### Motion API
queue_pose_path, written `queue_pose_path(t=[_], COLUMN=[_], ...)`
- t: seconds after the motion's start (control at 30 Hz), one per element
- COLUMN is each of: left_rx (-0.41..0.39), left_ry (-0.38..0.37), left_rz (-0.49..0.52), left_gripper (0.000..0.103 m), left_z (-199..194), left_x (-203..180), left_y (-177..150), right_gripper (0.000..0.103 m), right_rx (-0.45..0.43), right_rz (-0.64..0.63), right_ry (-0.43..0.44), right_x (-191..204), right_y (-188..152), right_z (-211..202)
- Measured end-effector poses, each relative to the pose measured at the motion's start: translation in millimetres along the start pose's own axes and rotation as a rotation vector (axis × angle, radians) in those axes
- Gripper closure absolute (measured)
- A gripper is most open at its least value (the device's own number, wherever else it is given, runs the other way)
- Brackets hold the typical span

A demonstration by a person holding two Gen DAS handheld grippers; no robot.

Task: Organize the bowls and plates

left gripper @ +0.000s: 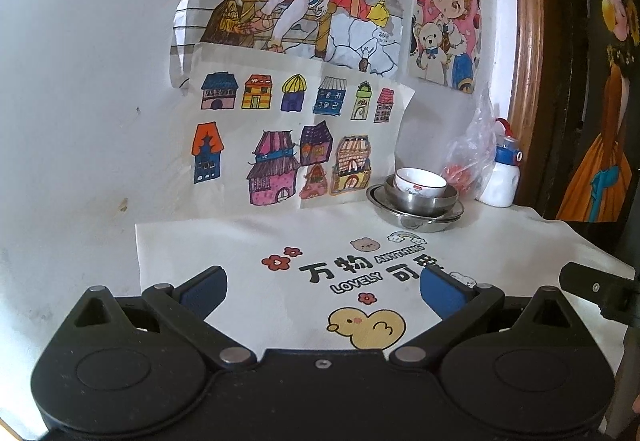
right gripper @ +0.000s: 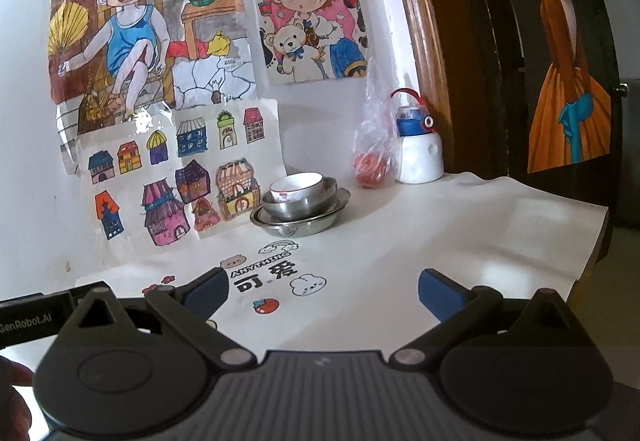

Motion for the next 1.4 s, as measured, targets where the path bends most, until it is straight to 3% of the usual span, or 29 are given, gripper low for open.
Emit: queue_pose_path(t=[1.4], left_rx=[0.041], left_ry=[0.022], left_rz=[-0.001], left_gripper=[0.001], left_z=[5], left_x=[5], left_y=[-19], right_gripper=[0.000], right_rx=[0.062], right_rz=[-0.012], right_ry=[0.003], right_x=[3], right_y=[-14], right_z=[10])
Point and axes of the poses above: each gripper's, at about its wrist camera, not at the fingertips, and z roughly the way its jaws point, x to its left, y to its top, the point moved 10 cm from there along z, roughly the way its jaws point, and after that the axes turned 9 degrees about -y, right-handed, at the moved point
